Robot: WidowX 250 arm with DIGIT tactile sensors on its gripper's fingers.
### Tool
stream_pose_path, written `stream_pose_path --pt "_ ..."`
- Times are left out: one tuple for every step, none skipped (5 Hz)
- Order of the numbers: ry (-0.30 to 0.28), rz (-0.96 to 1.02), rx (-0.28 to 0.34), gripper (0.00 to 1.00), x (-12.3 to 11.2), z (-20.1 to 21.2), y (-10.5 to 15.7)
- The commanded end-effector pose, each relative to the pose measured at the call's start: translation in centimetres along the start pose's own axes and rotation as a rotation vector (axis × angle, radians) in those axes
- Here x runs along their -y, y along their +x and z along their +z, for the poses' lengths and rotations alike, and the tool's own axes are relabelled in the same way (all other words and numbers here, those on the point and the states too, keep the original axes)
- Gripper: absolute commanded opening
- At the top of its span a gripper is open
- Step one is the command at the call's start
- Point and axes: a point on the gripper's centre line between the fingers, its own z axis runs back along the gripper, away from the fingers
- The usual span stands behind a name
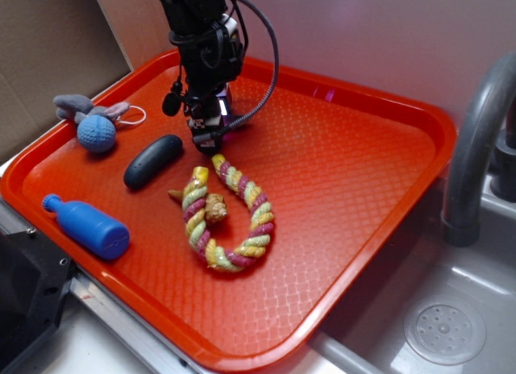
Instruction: Grab the wood chip.
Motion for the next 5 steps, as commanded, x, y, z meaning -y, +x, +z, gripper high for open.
stream_pose_path --pt "-0.107 0.468 0.059 0.00 1.8 10.8 -2.1" --pt "-0.120 0.685 0.112 0.00 2.7 15.7 -2.3" --pt "-0.083 0.745 0.148 0.00 3.4 20.7 -2.7" --pt "-0.028 0.703 0.180 0.00 3.5 21.1 -2.6" --pt "0.015 0.686 0.143 0.00 3.6 20.4 -2.2"
